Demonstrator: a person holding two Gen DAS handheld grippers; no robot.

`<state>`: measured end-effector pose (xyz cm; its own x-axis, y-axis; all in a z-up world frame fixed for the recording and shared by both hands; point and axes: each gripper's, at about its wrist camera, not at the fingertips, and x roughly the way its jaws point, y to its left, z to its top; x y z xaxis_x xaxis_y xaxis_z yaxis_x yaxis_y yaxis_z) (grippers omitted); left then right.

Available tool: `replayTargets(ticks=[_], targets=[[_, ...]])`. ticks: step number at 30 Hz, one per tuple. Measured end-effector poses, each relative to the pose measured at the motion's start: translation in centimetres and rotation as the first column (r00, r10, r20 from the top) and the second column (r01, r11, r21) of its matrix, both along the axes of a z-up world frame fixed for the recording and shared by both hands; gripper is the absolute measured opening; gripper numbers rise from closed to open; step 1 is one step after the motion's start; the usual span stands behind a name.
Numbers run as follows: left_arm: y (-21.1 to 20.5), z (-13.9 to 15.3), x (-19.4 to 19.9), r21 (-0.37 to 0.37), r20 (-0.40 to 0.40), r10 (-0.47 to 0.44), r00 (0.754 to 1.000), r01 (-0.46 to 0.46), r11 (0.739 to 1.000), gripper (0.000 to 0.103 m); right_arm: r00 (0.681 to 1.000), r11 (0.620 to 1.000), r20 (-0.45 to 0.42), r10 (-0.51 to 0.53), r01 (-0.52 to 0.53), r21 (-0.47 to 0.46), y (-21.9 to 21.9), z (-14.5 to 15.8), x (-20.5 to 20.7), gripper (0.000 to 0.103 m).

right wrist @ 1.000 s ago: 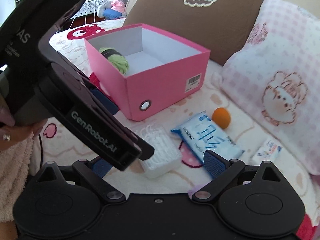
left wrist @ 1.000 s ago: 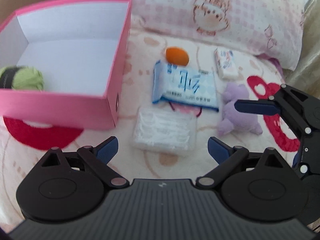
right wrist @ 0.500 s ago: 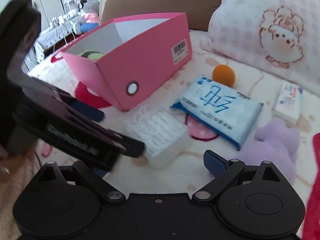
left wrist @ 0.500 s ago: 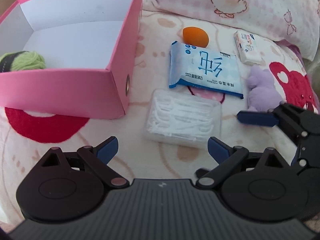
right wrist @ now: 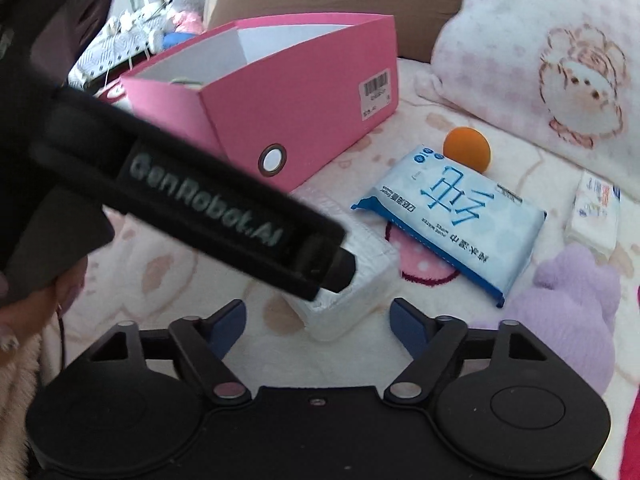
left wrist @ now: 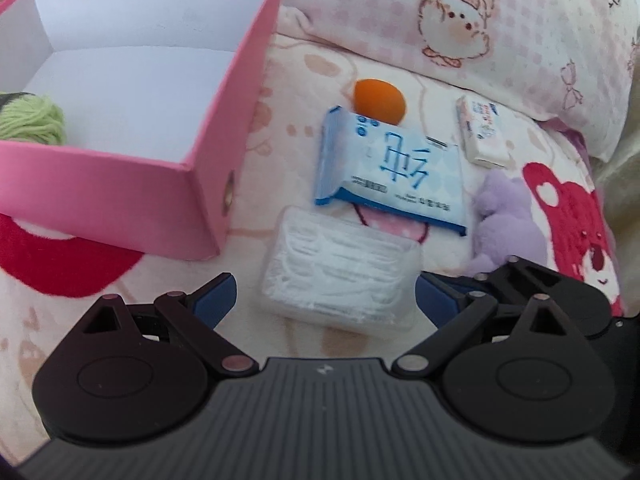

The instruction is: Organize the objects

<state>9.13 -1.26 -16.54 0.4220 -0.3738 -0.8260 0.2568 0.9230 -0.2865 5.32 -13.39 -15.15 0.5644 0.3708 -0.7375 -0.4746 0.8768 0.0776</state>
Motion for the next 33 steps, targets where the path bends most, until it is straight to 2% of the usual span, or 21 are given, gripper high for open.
replayTargets(ticks=[2, 3, 5, 7, 11, 15, 20, 24, 28, 30, 33], targets=[[-0.2, -0.2, 0.0, -0.024, -0.022, -0.008, 1.000, 0.007, 1.000, 0.093, 1.000, 1.000, 0.012, 0.005, -0.005, -0.017, 0.2, 0.0, -0.1, 0.077], [-0.3, -0.1, -0.1, -0.018, -0.018, -0.012, 1.000, 0.011, 1.000, 0.091, 1.000, 1.000, 0.011, 0.009, -0.009, -0.012, 0.1, 0.1, -0.2, 0.077], [-0.4, 0.0, -0.4, 0.004, -0.007, -0.018, 1.000, 0.018, 1.000, 0.082, 1.000, 1.000, 0.007, 0.013, -0.012, -0.006, 0.1, 0.3, -0.3, 0.077], [-0.2, 0.0, -0.5, -0.004, -0.014, -0.009, 1.000, 0.009, 1.000, 0.079, 1.000, 1.000, 0.002, 0.015, -0.015, -0.008, 0.1, 0.4, -0.4, 0.077], [0.1, 0.1, -0.6, -0.024, -0.032, 0.001, 0.999, -0.002, 1.000, 0.079, 1.000, 0.999, -0.018, 0.024, -0.023, 0.038, -0.2, 1.5, -1.1, 0.078], [0.1, 0.1, -1.1, -0.056, -0.044, -0.009, 0.999, 0.006, 0.998, 0.079, 1.000, 0.999, -0.014, 0.020, -0.019, 0.031, -0.4, 1.8, -1.6, 0.078], [0.8, -0.1, -1.4, -0.147, -0.098, 0.009, 0.995, -0.024, 0.989, 0.079, 0.999, 0.999, -0.036, -0.006, 0.008, 0.047, -1.0, 2.0, -1.8, 0.079], [1.0, -0.6, -1.5, -0.191, -0.132, 0.009, 0.991, -0.034, 0.981, 0.079, 0.995, 0.992, -0.090, -0.040, 0.051, 0.116, -2.0, 2.2, -1.5, 0.080], [1.3, -1.0, -1.5, -0.262, -0.178, 0.001, 0.984, -0.049, 0.964, 0.079, 0.995, 0.993, -0.072, -0.063, 0.070, 0.095, -2.2, 2.4, -1.5, 0.082], [1.0, -0.8, -1.5, -0.254, -0.161, -0.009, 0.987, -0.032, 0.967, 0.079, 0.994, 0.991, -0.080, -0.078, 0.086, 0.101, -2.4, 2.2, -1.1, 0.084], [0.2, -0.7, -1.1, -0.156, -0.099, 0.026, 0.995, -0.042, 0.987, 0.068, 0.991, 0.989, -0.099, -0.095, 0.106, 0.104, -2.2, 1.6, -0.2, 0.084]])
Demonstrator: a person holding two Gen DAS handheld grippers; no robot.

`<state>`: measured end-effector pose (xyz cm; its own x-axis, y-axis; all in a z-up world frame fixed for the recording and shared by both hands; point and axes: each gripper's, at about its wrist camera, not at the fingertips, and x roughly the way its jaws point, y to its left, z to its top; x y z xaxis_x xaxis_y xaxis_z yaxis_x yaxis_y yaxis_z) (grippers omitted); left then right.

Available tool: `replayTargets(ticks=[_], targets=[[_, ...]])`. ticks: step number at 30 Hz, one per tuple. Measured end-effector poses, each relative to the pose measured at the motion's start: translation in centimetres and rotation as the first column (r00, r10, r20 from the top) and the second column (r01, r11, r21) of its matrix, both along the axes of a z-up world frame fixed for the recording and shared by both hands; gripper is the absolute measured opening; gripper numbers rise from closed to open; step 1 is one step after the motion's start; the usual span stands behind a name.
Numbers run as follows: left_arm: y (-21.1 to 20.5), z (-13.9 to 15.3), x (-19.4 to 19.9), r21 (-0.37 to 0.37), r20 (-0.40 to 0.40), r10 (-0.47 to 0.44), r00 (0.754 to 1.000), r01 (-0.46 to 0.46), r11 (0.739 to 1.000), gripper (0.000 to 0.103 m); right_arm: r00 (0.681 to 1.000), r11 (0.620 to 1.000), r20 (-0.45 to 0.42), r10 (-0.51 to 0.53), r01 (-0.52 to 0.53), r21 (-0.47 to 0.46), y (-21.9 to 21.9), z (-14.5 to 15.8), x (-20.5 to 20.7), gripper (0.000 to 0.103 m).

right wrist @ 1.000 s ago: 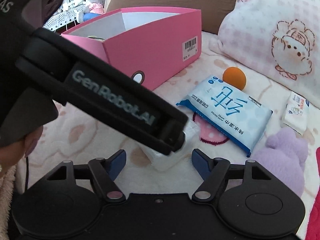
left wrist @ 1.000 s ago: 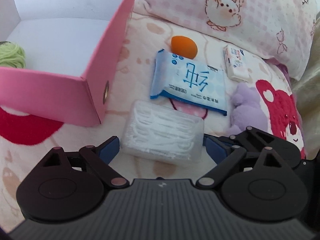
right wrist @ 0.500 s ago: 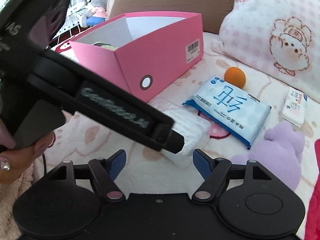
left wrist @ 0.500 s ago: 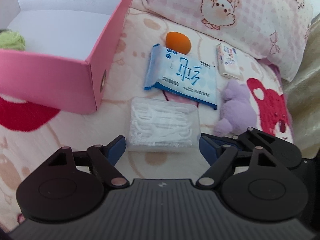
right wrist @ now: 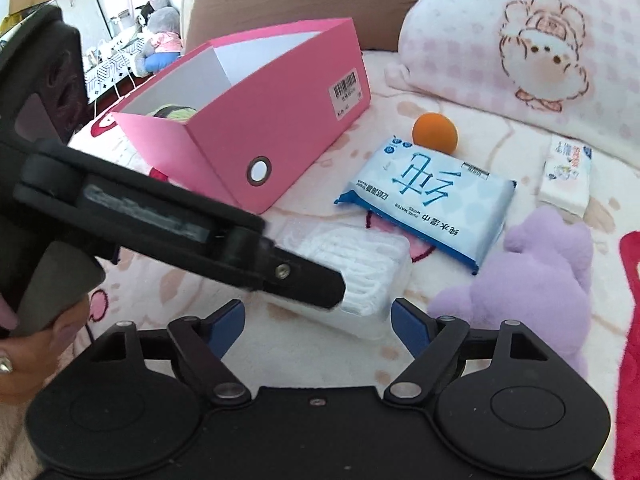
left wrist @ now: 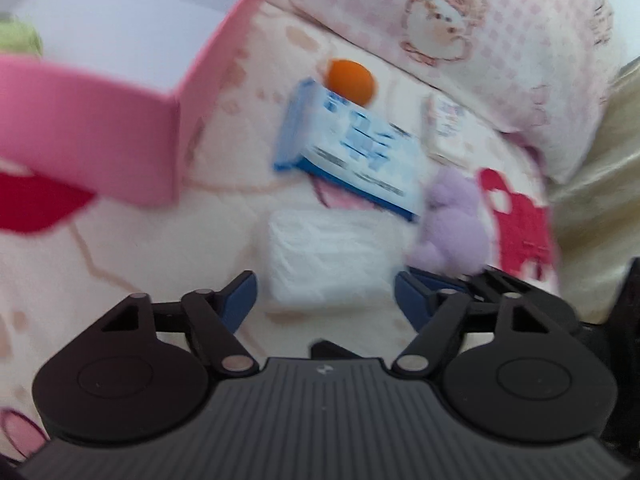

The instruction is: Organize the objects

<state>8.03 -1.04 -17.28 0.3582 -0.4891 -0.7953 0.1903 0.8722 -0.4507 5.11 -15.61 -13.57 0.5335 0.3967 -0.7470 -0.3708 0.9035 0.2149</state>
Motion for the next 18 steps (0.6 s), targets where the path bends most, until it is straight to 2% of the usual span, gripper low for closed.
replayTargets(ticks=[3, 6, 10, 13, 18], targets=[[-0.1, -0.2, 0.5, 0.004, 0.000, 0.004, 1.000, -0.004, 1.000, 0.067, 1.000, 1.000, 0.001, -0.020, 0.020, -0.017, 0.5, -0.5, 0.8, 0.085], [0.0, -0.1, 0.6, 0.027, 0.034, 0.015, 0.999, -0.016, 1.000, 0.066, 0.999, 0.998, 0.007, -0.035, 0.035, -0.042, 0.4, -0.8, 1.0, 0.085], [0.5, -0.4, 1.0, -0.023, 0.002, 0.024, 1.000, -0.024, 0.999, 0.063, 0.999, 0.998, 0.004, -0.038, 0.038, -0.044, 0.4, -1.2, 1.2, 0.085], [0.6, -0.6, 1.2, -0.035, -0.010, 0.036, 0.999, -0.036, 0.999, 0.063, 1.000, 0.998, 0.019, -0.021, 0.022, -0.063, 0.9, -1.5, 1.2, 0.086], [0.1, -0.6, 0.8, -0.021, 0.011, 0.046, 0.999, -0.045, 0.999, 0.063, 0.999, 0.999, -0.016, -0.042, 0.041, -0.015, 0.2, -1.8, 1.6, 0.087]])
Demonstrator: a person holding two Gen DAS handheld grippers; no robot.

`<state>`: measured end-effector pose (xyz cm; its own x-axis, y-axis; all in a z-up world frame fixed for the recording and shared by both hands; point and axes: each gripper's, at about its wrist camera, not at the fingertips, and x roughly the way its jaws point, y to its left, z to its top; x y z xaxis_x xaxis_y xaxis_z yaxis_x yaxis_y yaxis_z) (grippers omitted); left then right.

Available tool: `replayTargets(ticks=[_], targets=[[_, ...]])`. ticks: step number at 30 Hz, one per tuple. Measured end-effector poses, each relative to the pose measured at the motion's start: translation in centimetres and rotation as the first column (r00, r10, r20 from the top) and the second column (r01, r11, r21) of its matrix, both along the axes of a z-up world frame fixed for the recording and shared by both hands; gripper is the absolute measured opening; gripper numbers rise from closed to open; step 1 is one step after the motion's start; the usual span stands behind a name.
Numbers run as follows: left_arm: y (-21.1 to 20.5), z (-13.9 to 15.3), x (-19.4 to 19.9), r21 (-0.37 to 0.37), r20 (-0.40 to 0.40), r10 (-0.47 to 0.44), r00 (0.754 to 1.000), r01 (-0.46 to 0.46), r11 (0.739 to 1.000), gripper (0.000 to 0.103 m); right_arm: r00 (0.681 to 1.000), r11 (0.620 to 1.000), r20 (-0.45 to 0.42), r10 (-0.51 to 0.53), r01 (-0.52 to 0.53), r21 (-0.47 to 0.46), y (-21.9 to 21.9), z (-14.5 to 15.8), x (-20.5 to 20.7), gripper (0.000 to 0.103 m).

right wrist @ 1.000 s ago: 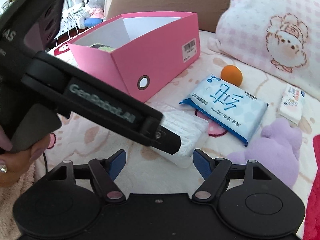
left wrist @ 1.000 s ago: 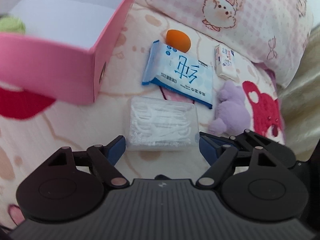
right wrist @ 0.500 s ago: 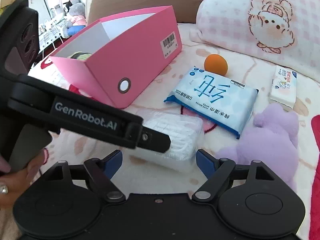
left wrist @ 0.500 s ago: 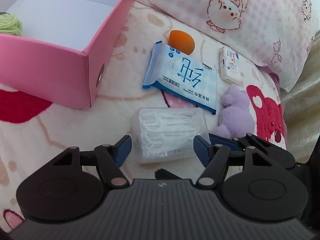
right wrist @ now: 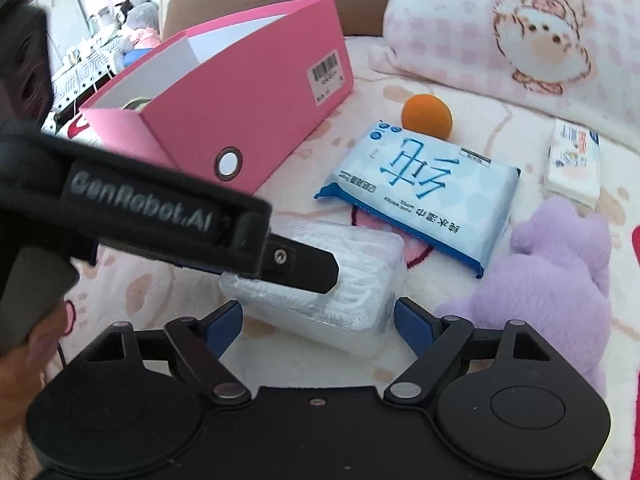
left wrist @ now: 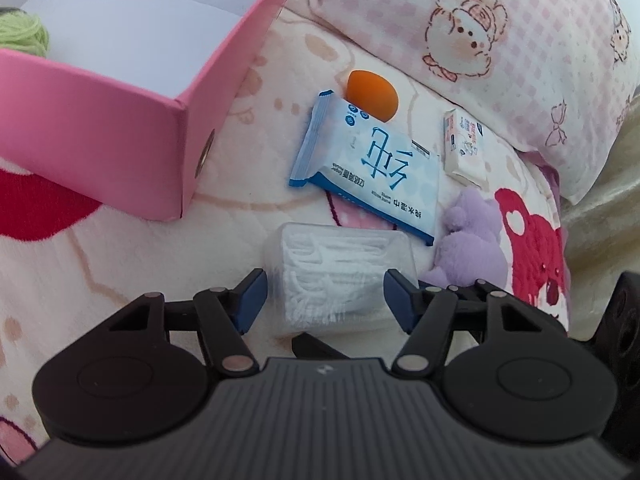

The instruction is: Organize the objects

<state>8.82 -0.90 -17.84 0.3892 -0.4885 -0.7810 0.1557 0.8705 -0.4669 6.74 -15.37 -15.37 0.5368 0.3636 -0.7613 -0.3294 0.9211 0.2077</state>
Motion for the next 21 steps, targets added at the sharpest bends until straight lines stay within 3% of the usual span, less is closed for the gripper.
replayTargets(ticks=[5, 14, 21], targets=[[-1.0, 0.4, -0.2, 0.055, 0.032, -0.027, 0.999, 0.025, 0.998, 0.064, 0.999, 0.997, 0.023, 0.026, -0.025, -0.070, 0.8, -0.4, -0.5, 0.087], [-1.2, 0.9, -0.7, 0.079, 0.051, -0.056, 0.997, 0.052, 0.996, 0.064, 0.999, 0.994, 0.031, 0.035, -0.032, -0.102, 0.7, 0.1, -1.0, 0.079], [-1.9, 1.8, -2.5, 0.115, 0.082, -0.095, 0.992, 0.085, 0.990, 0.064, 0.999, 0.994, 0.034, 0.041, -0.037, -0.101, 0.4, 0.6, -2.0, 0.079]])
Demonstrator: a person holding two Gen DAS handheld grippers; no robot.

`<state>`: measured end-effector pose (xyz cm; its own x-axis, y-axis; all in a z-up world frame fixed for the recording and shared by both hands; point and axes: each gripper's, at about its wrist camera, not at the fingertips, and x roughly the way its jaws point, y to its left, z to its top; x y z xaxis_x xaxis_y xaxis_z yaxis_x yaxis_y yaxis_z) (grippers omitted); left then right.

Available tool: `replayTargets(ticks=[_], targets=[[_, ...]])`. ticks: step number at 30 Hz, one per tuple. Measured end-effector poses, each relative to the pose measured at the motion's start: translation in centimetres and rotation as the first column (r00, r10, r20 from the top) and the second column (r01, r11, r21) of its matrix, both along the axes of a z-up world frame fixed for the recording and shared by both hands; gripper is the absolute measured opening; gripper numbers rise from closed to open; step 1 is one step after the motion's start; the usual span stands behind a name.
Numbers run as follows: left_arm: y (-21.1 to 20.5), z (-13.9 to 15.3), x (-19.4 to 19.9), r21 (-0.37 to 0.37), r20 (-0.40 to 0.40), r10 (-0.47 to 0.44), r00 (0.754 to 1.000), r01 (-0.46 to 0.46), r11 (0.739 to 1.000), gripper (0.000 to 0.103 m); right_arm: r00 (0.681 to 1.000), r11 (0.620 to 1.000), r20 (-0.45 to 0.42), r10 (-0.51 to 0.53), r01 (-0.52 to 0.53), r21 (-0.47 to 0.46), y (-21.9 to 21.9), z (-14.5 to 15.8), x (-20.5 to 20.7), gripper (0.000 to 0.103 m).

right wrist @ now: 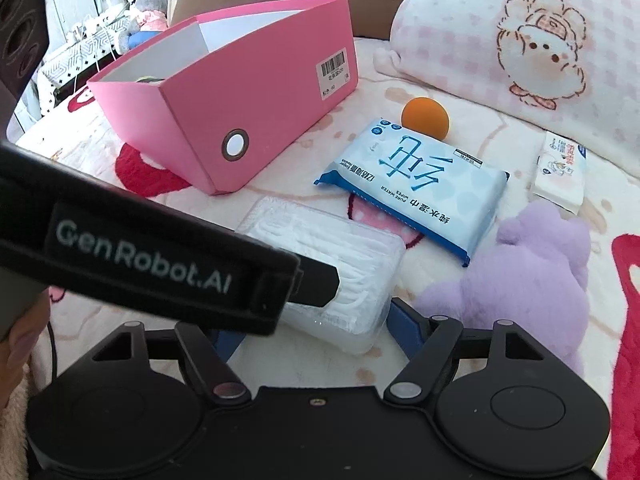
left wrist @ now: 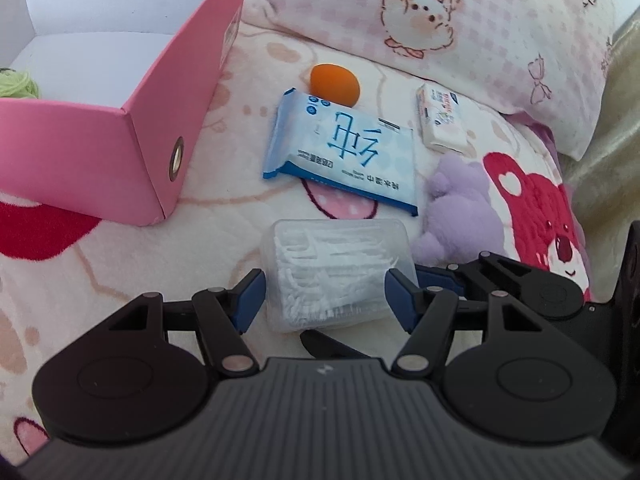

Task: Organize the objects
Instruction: 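Close the left tool fingers on the clear cotton-swab box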

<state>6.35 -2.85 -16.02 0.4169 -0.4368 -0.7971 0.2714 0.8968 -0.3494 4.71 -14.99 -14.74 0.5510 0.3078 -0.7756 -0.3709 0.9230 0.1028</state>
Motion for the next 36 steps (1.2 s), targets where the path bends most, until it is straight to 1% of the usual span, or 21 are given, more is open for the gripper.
replayTargets(ticks=[3, 10, 16, 19, 22, 25, 28, 31, 34, 36], targets=[[0.3, 0.1, -0.3, -0.004, 0.002, -0.001, 1.000, 0.001, 1.000, 0.064, 1.000, 1.000, 0.002, 0.003, -0.003, -0.008, 0.1, 0.2, -0.2, 0.079], [0.4, 0.7, -1.0, -0.006, 0.008, -0.014, 1.000, 0.014, 1.000, 0.064, 1.000, 1.000, -0.011, 0.002, -0.002, 0.008, -0.2, 0.8, -0.8, 0.079], [1.0, 1.3, -1.6, -0.030, 0.007, -0.019, 1.000, 0.019, 0.999, 0.064, 1.000, 1.000, 0.003, 0.004, -0.004, 0.011, -0.2, 1.6, -1.5, 0.079], [1.4, 1.9, -1.8, -0.049, 0.001, -0.037, 0.999, 0.037, 0.998, 0.064, 1.000, 1.000, 0.011, 0.002, -0.002, 0.013, -0.2, 2.1, -2.0, 0.079], [1.6, 2.7, -2.5, -0.059, 0.021, -0.058, 0.998, 0.059, 0.996, 0.064, 0.999, 1.000, 0.034, 0.021, -0.021, -0.006, -0.2, 3.1, -2.6, 0.079], [1.6, 3.9, -3.2, -0.060, 0.039, -0.068, 0.997, 0.070, 0.996, 0.064, 0.999, 1.000, 0.029, 0.024, -0.024, 0.000, -0.4, 4.2, -2.9, 0.079], [2.1, 4.9, -3.7, -0.083, 0.023, -0.062, 0.998, 0.063, 0.994, 0.064, 0.999, 0.999, 0.029, 0.032, -0.032, -0.006, -0.3, 5.3, -3.6, 0.079], [2.4, 5.6, -4.1, -0.104, 0.008, -0.060, 0.998, 0.060, 0.993, 0.064, 0.998, 0.998, 0.039, 0.049, -0.048, -0.038, 0.0, 6.4, -4.4, 0.079], [2.3, 6.6, -4.8, -0.089, 0.001, -0.064, 0.998, 0.063, 0.994, 0.064, 0.998, 0.996, 0.025, 0.064, -0.062, -0.061, 0.3, 7.4, -4.8, 0.079], [2.1, 7.1, -5.2, -0.063, 0.005, -0.065, 0.998, 0.065, 0.996, 0.065, 0.997, 0.996, 0.014, 0.070, -0.069, -0.063, 0.6, 7.9, -5.0, 0.079]])
